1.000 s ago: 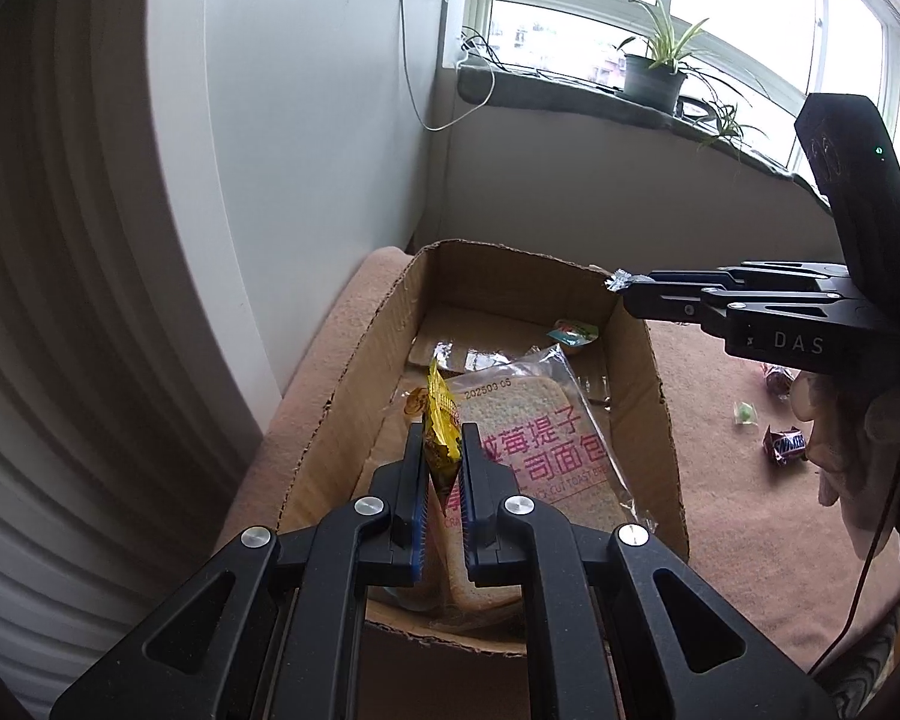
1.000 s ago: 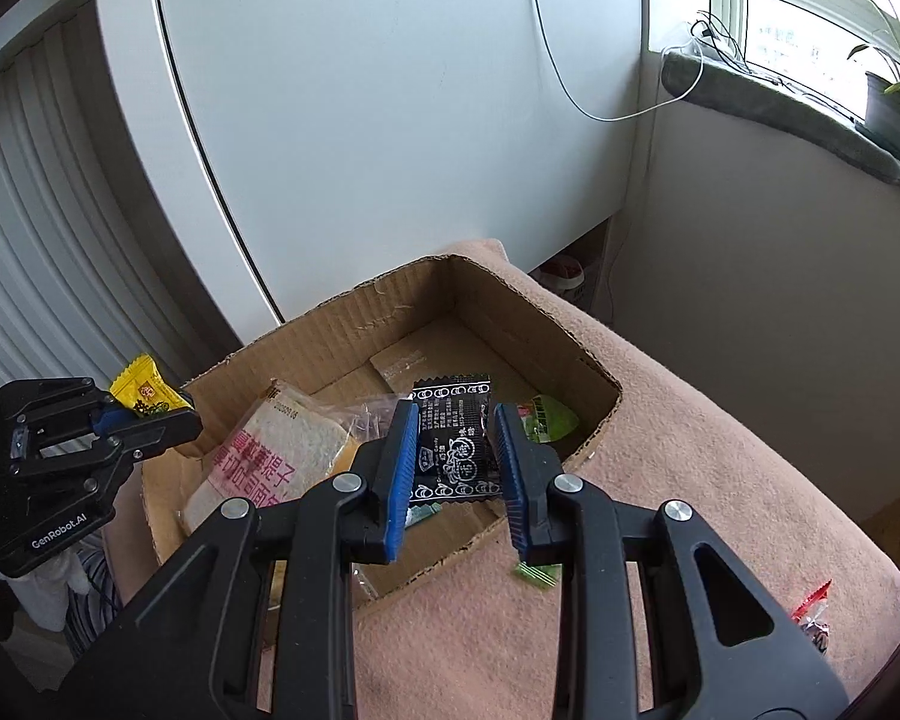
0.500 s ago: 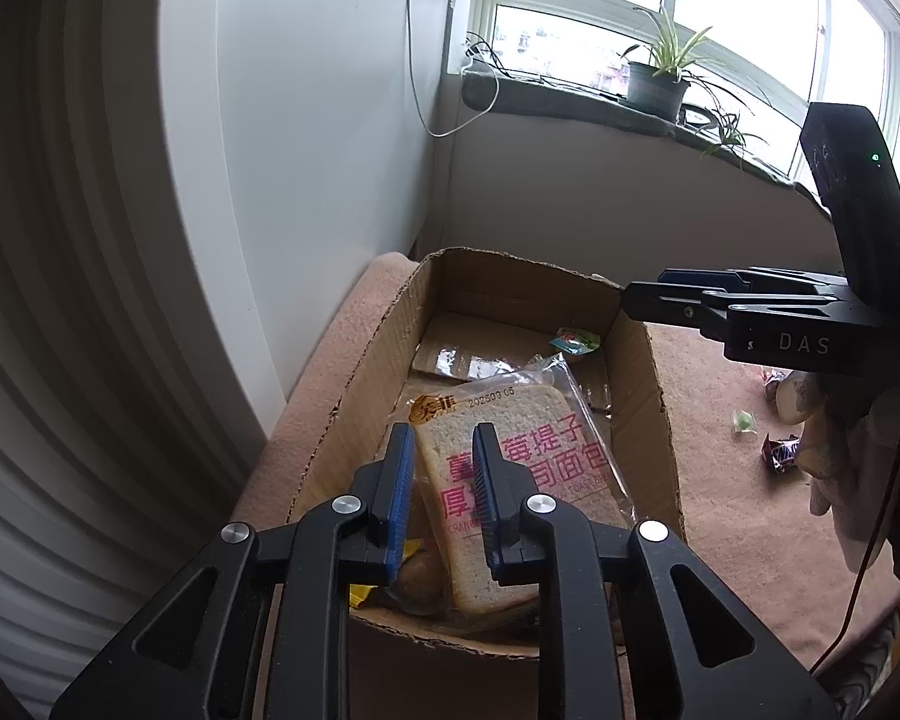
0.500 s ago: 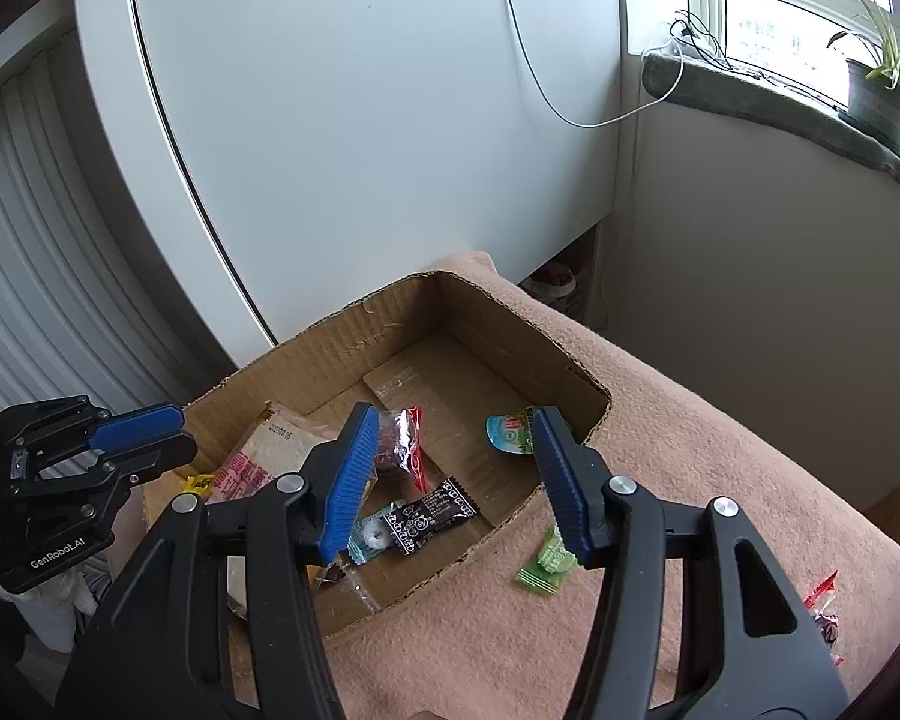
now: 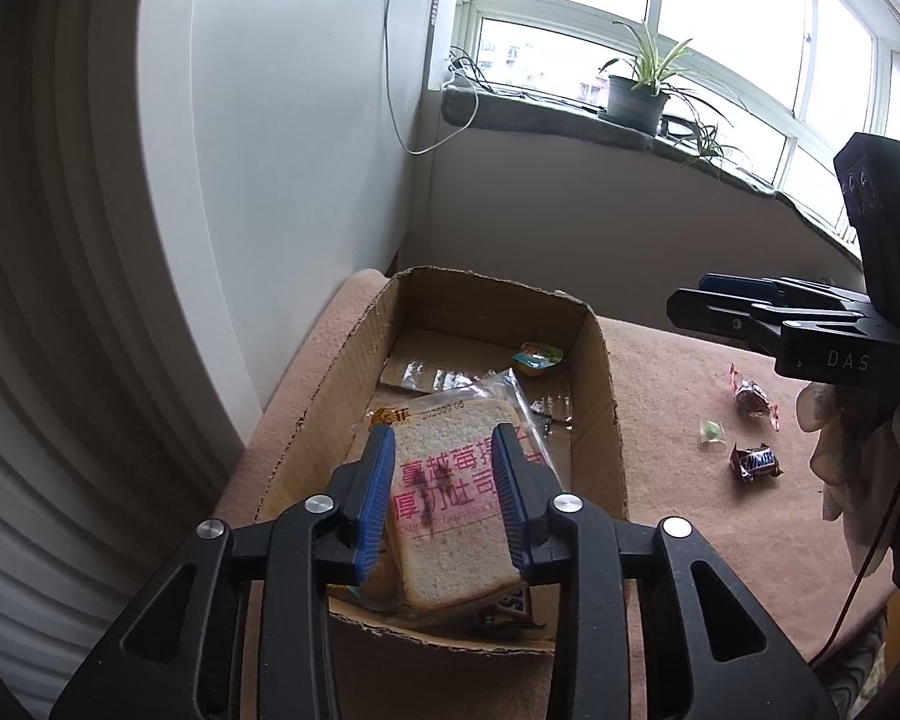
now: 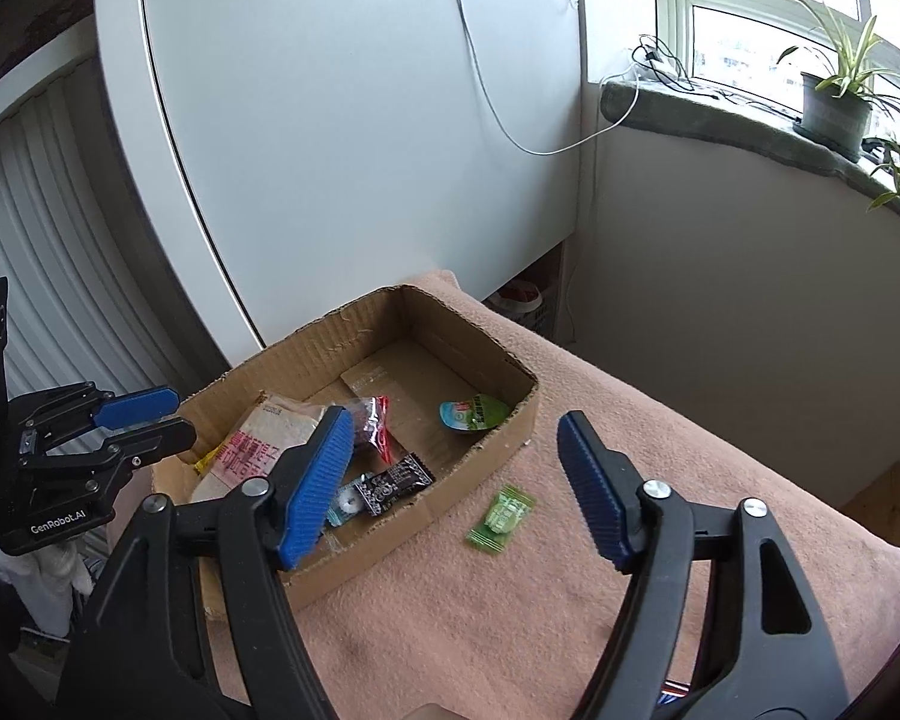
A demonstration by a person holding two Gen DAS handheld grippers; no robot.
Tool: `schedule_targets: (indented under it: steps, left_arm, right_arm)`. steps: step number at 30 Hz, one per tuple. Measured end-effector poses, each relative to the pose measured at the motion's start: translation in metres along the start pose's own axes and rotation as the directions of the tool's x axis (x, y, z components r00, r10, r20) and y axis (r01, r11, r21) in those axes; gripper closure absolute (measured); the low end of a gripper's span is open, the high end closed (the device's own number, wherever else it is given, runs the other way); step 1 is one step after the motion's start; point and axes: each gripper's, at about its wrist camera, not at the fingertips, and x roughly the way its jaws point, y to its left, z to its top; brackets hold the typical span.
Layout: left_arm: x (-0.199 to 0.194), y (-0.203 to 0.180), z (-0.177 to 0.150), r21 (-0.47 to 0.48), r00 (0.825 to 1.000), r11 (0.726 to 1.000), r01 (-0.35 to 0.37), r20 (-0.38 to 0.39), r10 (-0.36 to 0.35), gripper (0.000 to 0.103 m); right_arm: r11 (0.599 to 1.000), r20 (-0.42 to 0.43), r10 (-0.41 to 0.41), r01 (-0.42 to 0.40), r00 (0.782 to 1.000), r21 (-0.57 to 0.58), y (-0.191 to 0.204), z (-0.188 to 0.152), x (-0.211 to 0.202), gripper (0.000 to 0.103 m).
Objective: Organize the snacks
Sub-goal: 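Move both tools back over the remaining snacks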
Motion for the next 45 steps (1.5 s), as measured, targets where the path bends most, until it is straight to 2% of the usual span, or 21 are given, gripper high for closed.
schedule_targets:
  steps: [1,5,13,14,17,20,21,22,24,35,45]
  left_arm:
    - [-0.001,-0.004,0.0,0.002,1.0,1.0,0.005,0.004,-0.005,0.063]
    - [-0.003,-0.018,0.002,0.015,1.0,1.0,0.018,0.016,-0.019,0.05]
    - [-0.003,-0.031,0.002,0.046,0.999,0.998,-0.031,0.038,0.03,0.049]
    - [-0.004,-0.03,0.002,0.04,0.999,0.999,-0.022,0.035,0.021,0.049]
    - [-0.014,-0.026,0.003,0.018,0.996,0.998,0.068,0.061,-0.069,0.049]
    - [-0.026,-0.03,0.005,0.012,0.992,0.995,0.101,0.077,-0.102,0.049]
    - [-0.028,-0.032,0.005,0.014,0.991,0.994,0.111,0.078,-0.112,0.047]
    - [-0.03,-0.035,0.005,0.016,0.99,0.993,0.121,0.076,-0.122,0.04]
    - [-0.033,-0.043,0.005,0.024,0.988,0.991,0.13,0.077,-0.132,0.037]
    - [-0.011,-0.114,-0.009,0.123,0.981,0.974,0.191,0.005,-0.193,0.037]
    - [0.024,-0.178,-0.019,0.203,0.959,0.938,0.281,-0.093,-0.268,0.037]
  right_arm:
    - [1.0,0.014,-0.012,0.012,1.0,0.004,-0.004,-0.003,-0.007,0.008]
    - [0.998,0.028,-0.051,0.051,0.998,0.025,-0.027,-0.015,-0.031,0.007]
    - [0.99,0.028,-0.109,0.106,0.994,0.095,-0.073,-0.045,-0.063,0.007]
    - [0.988,0.026,-0.118,0.115,0.993,0.102,-0.077,-0.049,-0.066,0.007]
    - [0.983,0.02,-0.134,0.131,0.991,0.125,-0.089,-0.06,-0.074,0.007]
    - [0.979,0.015,-0.15,0.146,0.989,0.139,-0.098,-0.071,-0.081,0.007]
    - [0.978,0.016,-0.155,0.151,0.988,0.145,-0.101,-0.074,-0.084,0.007]
    - [0.976,0.016,-0.158,0.154,0.987,0.153,-0.104,-0.078,-0.087,0.007]
    - [0.973,0.015,-0.163,0.158,0.987,0.168,-0.11,-0.084,-0.092,0.007]
    - [0.952,-0.014,-0.183,0.181,0.983,0.248,-0.154,-0.107,-0.11,0.006]
    - [0.949,-0.048,-0.146,0.153,0.988,0.274,-0.181,-0.108,-0.096,0.006]
